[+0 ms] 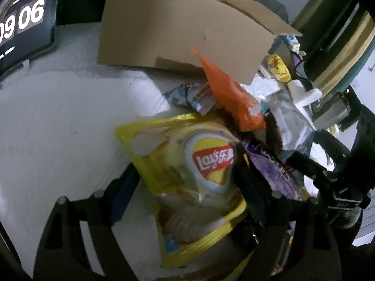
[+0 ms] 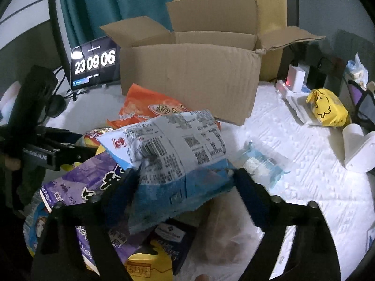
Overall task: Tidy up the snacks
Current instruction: 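Grasp the yellow Lay's bag with the left tool while the right grasps the blue-white bag, then lower both held bags into the cardboard box and open both tools, then grasp the blue cartoon bag with the left tool while the right grasps the clear pack, then carry both held snacks into the cardboard box and open both tools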
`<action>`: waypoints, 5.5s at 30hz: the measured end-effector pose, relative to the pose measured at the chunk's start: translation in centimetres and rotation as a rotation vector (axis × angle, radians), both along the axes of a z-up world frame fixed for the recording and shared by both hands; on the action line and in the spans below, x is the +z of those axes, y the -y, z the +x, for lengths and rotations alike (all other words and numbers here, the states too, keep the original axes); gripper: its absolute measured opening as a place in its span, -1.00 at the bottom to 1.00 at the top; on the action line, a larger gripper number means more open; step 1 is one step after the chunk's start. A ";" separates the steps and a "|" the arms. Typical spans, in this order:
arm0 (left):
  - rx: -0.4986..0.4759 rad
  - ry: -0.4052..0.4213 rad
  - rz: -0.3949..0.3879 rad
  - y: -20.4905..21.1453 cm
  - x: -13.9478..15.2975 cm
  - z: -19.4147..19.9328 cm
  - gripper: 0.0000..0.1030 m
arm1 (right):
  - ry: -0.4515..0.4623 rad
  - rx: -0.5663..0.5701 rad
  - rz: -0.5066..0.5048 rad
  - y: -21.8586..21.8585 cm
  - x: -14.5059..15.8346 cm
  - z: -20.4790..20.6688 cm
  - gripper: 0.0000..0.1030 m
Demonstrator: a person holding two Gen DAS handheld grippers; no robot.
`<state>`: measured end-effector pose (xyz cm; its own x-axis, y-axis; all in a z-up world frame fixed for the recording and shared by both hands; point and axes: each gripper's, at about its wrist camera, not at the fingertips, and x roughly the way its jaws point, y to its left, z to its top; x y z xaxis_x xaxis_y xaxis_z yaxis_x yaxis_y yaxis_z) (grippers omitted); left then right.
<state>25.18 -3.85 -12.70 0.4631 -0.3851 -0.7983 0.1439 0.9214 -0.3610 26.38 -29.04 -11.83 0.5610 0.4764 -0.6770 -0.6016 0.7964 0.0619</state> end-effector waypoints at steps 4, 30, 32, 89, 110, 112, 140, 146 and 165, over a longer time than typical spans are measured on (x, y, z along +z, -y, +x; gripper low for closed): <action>-0.043 0.027 -0.020 0.5 0.3 -0.1 0.16 | 0.015 0.012 0.016 0.2 0.4 -0.4 -0.30; 0.078 0.389 0.047 -6.3 12.3 -1.1 0.00 | 0.180 0.014 0.094 -0.2 8.3 0.2 -0.55; 0.082 0.406 0.048 -6.4 12.9 -0.5 0.00 | 0.192 0.012 0.094 -0.5 8.9 0.8 -0.55; 0.054 0.553 0.129 -2.2 15.9 -2.8 0.81 | 0.277 -0.200 0.074 2.2 11.8 -0.1 0.43; 0.012 0.355 0.050 -1.4 7.2 -14.9 0.82 | 0.145 -0.231 0.067 3.6 4.7 -12.3 0.43; 0.009 0.330 0.039 -1.3 6.4 -16.0 0.82 | 0.137 -0.225 0.062 3.3 4.1 -13.3 0.44; -0.064 0.148 0.109 5.7 0.9 -15.1 0.89 | -0.142 -0.340 0.262 5.7 -4.9 -15.0 0.46; -0.140 0.160 0.107 6.5 1.3 -14.9 0.40 | -0.104 -0.274 0.286 6.2 -3.4 -15.4 -0.27; -0.071 0.312 0.061 2.0 7.8 -14.8 0.37 | 0.134 -0.305 0.198 9.2 4.9 -13.7 -0.49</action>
